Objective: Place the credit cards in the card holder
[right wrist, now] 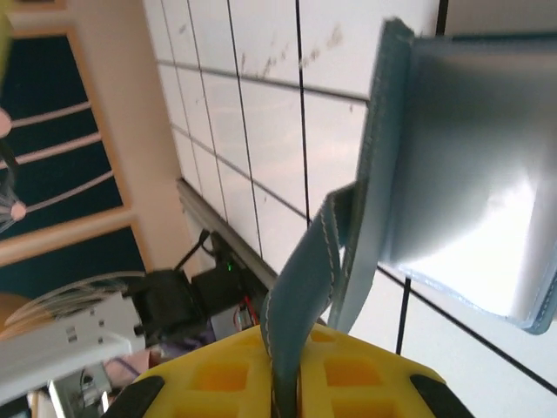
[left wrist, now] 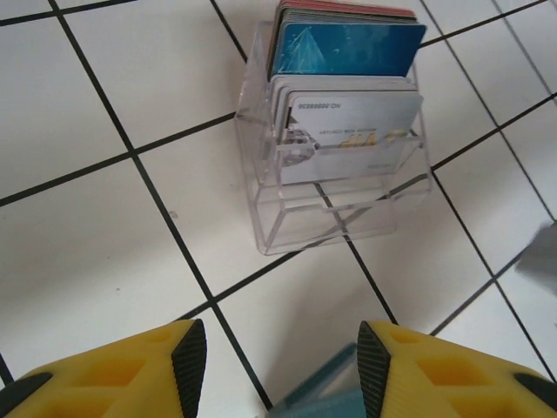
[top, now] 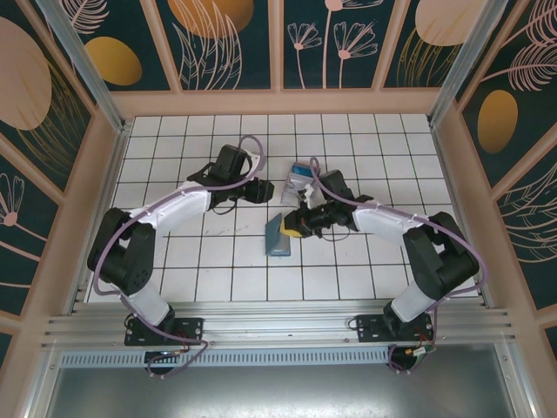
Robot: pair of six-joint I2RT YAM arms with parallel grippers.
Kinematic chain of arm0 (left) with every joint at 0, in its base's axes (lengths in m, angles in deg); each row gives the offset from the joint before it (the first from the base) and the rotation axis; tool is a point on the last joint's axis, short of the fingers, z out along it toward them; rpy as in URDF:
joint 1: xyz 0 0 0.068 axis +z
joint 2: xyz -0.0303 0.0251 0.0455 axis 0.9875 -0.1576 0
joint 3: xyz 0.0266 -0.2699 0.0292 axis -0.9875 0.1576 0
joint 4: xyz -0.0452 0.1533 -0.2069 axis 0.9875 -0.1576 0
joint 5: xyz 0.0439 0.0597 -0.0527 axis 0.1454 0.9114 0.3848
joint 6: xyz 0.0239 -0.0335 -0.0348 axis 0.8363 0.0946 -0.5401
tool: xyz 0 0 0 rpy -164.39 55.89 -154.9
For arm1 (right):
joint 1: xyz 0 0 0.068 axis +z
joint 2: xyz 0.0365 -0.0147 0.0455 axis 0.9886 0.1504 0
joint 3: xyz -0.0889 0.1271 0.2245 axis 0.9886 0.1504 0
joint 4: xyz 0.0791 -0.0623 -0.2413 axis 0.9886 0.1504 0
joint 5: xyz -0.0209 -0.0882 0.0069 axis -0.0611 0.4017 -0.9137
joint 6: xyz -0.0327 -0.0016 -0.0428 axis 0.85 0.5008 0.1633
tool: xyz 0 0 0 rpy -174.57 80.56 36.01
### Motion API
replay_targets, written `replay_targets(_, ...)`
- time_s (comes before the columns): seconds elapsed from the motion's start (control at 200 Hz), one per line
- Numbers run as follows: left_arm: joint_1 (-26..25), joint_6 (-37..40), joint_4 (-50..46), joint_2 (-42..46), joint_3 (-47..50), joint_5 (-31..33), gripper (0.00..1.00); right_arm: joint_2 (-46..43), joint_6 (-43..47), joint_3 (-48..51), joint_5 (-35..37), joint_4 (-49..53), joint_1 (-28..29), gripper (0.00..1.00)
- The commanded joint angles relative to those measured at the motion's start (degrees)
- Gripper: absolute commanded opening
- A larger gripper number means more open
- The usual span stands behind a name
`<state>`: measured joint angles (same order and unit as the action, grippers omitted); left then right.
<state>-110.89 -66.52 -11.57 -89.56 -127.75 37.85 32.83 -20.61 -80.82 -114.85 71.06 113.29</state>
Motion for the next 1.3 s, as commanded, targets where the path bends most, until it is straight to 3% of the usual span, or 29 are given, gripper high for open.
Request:
replay_targets(0.0,0.22,-3.18,7.34,3.15,3.46,-2.93,0.52,-3.22,9.97,-7.50,12.11,13.58,-0.29,0.13)
replay_targets(0.05,0.18,-3.48,7.95,3.58,4.46,-3.32,0.52,-3.61,11.31,-9.07,14.97,16.58,-0.25,0.14)
replay_targets(0.165,0.17,-3.37,10.78,5.22,7.74,-7.37,0.51,-5.47,7.24,-6.98,11.57,11.27,-1.61,0.13)
replay_targets(0.315,0.23,-9.84,27.08,10.82,19.92,-14.92,0.51,-6.28,7.16,-8.24,15.22,11.02,-1.97,0.13)
replay_targets(0.571,-0.52,-13.27,47.28,19.64,36.41,-11.02,0.59,-9.07,1.12,-10.46,16.98,3.89,-2.72,0.11)
replay_targets(0.806,-5.35,-6.28,50.64,18.44,36.09,-6.32,0.62,-8.54,-2.90,-11.15,15.72,-0.41,-2.50,0.11)
replay_targets(0.916,-5.59,-1.66,48.29,16.94,32.59,-3.34,0.62,-8.37,-3.72,-11.08,15.08,-1.45,-2.41,0.11)
replay_targets(1.001,-5.62,1.60,43.70,13.88,27.93,-4.84,0.62,-8.19,-4.31,-11.23,14.45,-2.17,-2.41,0.10)
replay_targets(1.296,-5.78,6.26,39.18,8.47,22.13,-2.82,0.60,-8.25,-5.49,-11.93,13.26,-2.47,-1.28,0.10)
